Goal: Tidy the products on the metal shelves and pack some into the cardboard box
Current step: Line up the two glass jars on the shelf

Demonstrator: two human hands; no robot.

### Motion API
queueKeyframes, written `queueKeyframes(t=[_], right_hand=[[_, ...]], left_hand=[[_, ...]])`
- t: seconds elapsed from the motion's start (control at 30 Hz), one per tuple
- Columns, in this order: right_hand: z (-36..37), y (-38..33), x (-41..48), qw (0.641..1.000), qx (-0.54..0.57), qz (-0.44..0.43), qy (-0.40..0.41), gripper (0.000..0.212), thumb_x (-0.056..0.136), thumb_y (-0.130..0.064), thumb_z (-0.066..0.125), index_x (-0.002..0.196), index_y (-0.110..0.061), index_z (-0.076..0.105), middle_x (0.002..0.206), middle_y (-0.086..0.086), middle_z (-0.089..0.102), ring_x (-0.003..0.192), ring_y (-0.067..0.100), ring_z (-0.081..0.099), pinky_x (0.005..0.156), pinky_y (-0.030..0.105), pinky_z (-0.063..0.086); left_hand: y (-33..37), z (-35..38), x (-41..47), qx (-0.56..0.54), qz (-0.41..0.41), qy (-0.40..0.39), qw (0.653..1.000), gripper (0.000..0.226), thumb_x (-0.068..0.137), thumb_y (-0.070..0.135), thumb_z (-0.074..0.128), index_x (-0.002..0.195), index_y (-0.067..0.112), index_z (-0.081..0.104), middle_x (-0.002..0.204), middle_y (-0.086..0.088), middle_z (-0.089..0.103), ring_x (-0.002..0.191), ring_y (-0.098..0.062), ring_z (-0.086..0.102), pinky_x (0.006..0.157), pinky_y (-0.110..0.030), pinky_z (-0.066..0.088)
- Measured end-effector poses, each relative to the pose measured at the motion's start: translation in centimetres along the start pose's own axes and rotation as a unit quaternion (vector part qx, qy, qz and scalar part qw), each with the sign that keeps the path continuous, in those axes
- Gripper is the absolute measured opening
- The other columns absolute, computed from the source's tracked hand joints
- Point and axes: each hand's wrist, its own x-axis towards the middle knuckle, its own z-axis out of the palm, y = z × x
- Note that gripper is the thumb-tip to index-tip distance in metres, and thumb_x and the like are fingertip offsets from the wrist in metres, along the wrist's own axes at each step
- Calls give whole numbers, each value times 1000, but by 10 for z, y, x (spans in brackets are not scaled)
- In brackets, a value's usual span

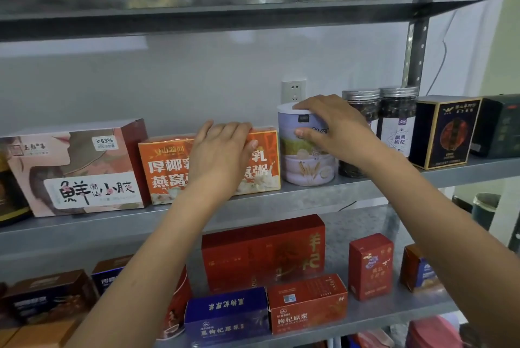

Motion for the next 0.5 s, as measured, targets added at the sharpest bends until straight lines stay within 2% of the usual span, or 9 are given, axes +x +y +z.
queueKeyframes(t=[0.13,0.17,0.2,0.23,0.27,0.3,0.37,0.43,0.5], right_hand=[[-3,-5,-1,1000,-14,18,-20,44,92,-37,61,131,-18,52,124,2,56,117,22,45,80,28,32],[-5,-6,-1,999,-21,15,-31,45,92,-39,59,131,-18,52,124,2,57,117,23,45,84,30,36],[-8,-5,0,999,-27,8,-36,45,93,-42,56,131,-18,53,125,2,58,119,24,46,94,33,37],[-13,-3,2,999,-37,-1,-24,45,94,-46,52,130,-18,56,126,2,60,121,24,47,108,35,30],[-19,1,2,999,-53,-4,8,48,94,-49,45,130,-18,58,128,3,61,124,24,48,116,34,18],[-26,7,3,996,-76,4,51,52,94,-50,38,130,-18,58,130,4,60,126,25,47,118,35,9],[-41,24,4,985,-126,50,111,60,94,-52,26,135,-19,55,134,6,57,131,26,43,119,44,8],[-52,42,1,978,-166,99,78,66,92,-58,20,140,-22,50,141,4,52,137,27,34,120,50,5],[-55,53,-4,980,-165,114,17,65,93,-63,25,138,-24,51,141,1,52,142,25,26,119,49,-4]], left_hand=[[-4,-1,-3,-25,10,-5,1000,49,104,42,29,146,21,39,146,0,49,138,-19,39,121,-39,2],[-5,-1,-3,-36,10,-1,999,51,102,45,30,146,20,40,146,-1,48,139,-20,38,121,-41,2],[-5,-2,-3,-47,8,2,999,55,101,48,32,147,20,38,148,-2,46,141,-20,36,121,-42,1],[-5,-3,-4,-58,8,5,998,59,99,52,32,149,20,35,152,-3,41,144,-21,31,121,-44,1],[-3,-5,-3,-68,9,11,998,64,97,54,33,152,21,29,156,-4,34,147,-21,25,121,-45,0],[0,-6,-1,-78,14,22,997,69,95,56,34,154,22,22,160,-5,26,149,-20,19,121,-45,0],[11,-11,7,-103,38,41,993,78,91,59,38,156,23,13,163,-5,15,151,-20,11,121,-44,1],[26,-14,20,-128,75,42,988,82,91,59,43,156,27,7,165,-2,6,151,-18,5,121,-41,-1],[41,-13,31,-135,112,35,984,81,92,57,47,156,31,5,165,1,1,151,-16,0,121,-40,-3]])
